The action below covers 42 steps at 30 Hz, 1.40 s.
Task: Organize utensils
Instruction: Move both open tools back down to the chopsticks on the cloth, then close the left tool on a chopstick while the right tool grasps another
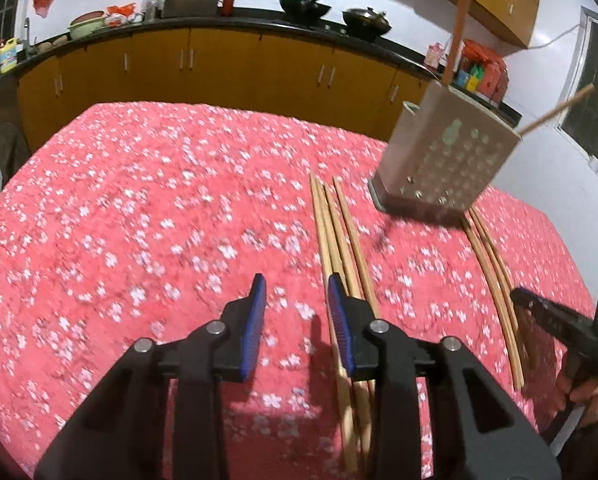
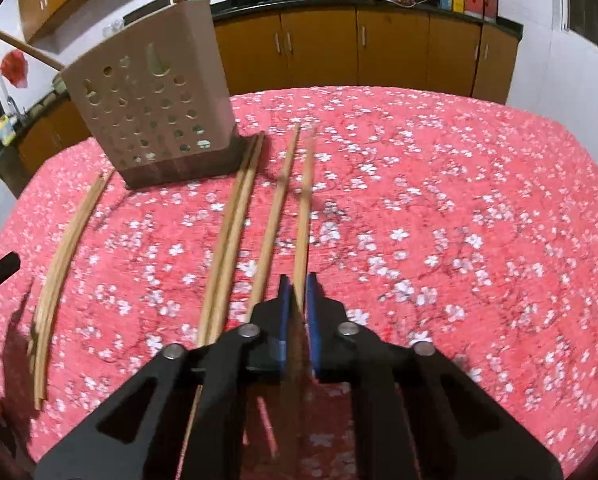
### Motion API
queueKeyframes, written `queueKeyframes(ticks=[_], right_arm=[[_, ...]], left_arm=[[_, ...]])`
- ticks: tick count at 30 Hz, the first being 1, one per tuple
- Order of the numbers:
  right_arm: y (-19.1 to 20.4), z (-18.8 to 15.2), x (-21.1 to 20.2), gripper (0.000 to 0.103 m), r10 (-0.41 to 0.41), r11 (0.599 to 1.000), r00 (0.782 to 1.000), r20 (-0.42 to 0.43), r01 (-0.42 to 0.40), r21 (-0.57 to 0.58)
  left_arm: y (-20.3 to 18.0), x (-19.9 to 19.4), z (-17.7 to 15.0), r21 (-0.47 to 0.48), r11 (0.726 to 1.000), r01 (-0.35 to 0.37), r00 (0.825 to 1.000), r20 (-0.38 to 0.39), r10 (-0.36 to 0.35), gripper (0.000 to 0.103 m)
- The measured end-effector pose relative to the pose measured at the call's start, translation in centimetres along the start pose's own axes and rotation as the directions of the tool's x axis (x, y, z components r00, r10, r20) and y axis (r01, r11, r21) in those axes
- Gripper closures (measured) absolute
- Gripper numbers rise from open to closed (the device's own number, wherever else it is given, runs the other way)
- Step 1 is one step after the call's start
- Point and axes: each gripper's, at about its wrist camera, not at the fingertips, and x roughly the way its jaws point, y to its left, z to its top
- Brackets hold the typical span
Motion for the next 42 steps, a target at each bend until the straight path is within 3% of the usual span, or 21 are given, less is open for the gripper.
queueKeyframes(ticks=[4, 13, 24, 28, 32, 37, 42], right_arm=[[-1.4, 0.3, -0.2, 0.096, -0.026, 0.998, 1.0, 0.004, 0.026, 0.055], [-1.6, 0.0, -0.6, 0.095, -0.027, 0.999, 1.0, 0.009, 0.027, 0.044], [-1.0, -0.2, -0.6, 0.095, -0.026, 0.999, 1.0, 0.011, 0.026, 0.021], [-0.6, -0.6, -0.7, 0.095, -0.019, 1.0, 1.0, 0.01, 0.019, 0.006], [-0.8, -0.5, -0.7, 0.095, -0.019, 1.0, 1.0, 0.013, 0.019, 0.001], [-1.0, 0.4, -0.1, 0.095, -0.04, 0.999, 0.999, 0.017, 0.04, 0.005], [-1.9, 1.4, 0.8, 0.095, -0.05, 0.998, 0.999, 0.019, 0.05, 0.037]], left_arm=[[-0.7, 0.1, -0.7, 0.021, 0.999, 0.024, 0.999, -0.025, -0.023, 0.079], [-1.8, 0.3, -1.9, 0.072, 0.997, 0.038, 0.997, -0.065, -0.033, 0.084], [-3.0, 1.5, -2.6, 0.137, 0.99, -0.013, 0.994, -0.102, 0.027, 0.086], [-3.5, 2.2, -2.1, 0.168, 0.985, -0.046, 0.993, -0.098, 0.063, 0.094], [-2.7, 3.5, -0.7, 0.166, 0.983, -0.073, 0.991, -0.096, 0.089, 0.095], [-0.9, 5.3, 1.6, 0.131, 0.983, -0.128, 0.987, -0.082, 0.139, 0.095], [0.5, 5.9, 2.6, 0.084, 0.989, -0.121, 0.989, -0.076, 0.128, 0.095]])
